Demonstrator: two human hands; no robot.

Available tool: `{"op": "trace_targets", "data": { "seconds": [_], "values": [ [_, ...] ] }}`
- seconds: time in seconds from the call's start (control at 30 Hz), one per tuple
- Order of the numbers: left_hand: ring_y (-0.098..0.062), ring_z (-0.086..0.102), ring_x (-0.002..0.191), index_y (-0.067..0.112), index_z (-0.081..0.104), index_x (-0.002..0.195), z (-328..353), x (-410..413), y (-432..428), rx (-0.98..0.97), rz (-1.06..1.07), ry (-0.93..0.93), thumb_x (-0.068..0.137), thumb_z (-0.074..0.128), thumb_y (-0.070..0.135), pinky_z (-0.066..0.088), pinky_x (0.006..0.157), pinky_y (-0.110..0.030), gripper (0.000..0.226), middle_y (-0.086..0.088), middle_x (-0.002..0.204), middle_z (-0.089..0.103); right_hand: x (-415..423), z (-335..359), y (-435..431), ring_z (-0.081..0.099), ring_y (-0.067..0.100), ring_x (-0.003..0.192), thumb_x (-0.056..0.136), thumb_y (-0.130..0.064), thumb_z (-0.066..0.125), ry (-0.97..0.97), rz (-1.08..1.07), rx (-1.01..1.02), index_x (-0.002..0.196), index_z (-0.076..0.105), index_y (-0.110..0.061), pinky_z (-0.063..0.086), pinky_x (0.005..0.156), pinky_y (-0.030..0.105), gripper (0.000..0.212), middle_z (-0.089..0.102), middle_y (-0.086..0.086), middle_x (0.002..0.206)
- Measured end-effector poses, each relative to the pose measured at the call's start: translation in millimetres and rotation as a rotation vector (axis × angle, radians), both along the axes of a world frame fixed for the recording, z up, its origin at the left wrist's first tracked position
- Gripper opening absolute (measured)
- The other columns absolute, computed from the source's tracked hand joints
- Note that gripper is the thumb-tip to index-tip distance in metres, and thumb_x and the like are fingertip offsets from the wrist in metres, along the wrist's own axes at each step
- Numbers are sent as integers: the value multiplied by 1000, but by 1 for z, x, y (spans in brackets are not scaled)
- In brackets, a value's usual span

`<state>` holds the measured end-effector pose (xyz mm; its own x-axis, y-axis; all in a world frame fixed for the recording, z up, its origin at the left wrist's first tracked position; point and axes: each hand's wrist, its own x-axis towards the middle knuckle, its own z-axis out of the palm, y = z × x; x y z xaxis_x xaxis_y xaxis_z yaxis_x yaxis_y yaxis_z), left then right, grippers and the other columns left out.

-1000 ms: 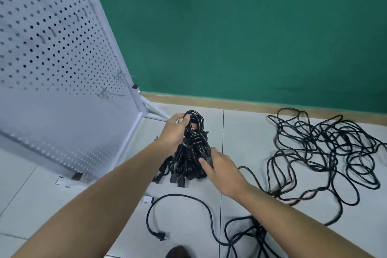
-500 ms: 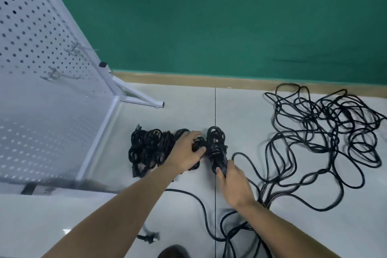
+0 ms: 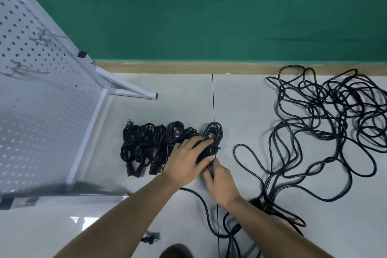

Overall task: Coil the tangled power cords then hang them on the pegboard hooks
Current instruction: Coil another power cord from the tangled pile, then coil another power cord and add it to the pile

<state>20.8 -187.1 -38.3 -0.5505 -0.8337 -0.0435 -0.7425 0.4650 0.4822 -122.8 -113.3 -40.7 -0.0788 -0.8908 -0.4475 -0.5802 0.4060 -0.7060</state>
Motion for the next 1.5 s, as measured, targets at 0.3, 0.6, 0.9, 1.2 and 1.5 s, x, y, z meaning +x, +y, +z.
{"op": "trace_targets", "data": {
  "seconds": [0.3,0.6,0.9,1.2,1.5],
  "values": [
    [-14,61,112,38,61,130,5,-3,-9,148,118,31,84,78,48,50,94,-44,50,14,124,57,3,-6,5,52,26,122,100,-54,50,155,176,186,136,44,-15,50,97,42,54,57,5,128],
    [-17,55,122,36,55,137,16,-4,3,182,157,30,84,77,38,50,101,-49,57,8,135,50,-32,13,32,45,25,135,98,-48,60,142,149,147,158,29,-20,43,110,41,72,54,4,139],
    [-22,55,108,19,66,126,39,-17,55,-40,49,100,86,77,19,52,93,-45,41,1,121,57,-78,35,92,57,22,121,99,-23,59,226,89,77,143,53,-20,50,101,36,44,58,-1,123],
    [-19,61,108,25,61,132,45,-57,119,449,-136,-66,95,70,27,51,99,-40,38,-1,124,60,-113,49,159,59,16,105,96,-12,64,207,30,-10,137,61,-15,47,95,22,41,61,3,118],
    [-20,45,133,23,52,147,14,-84,151,300,-173,-88,97,63,23,38,112,-36,51,1,143,51,-125,44,185,60,22,76,91,0,61,81,-592,-227,112,66,-18,54,73,36,29,61,2,93]
  ]
}}
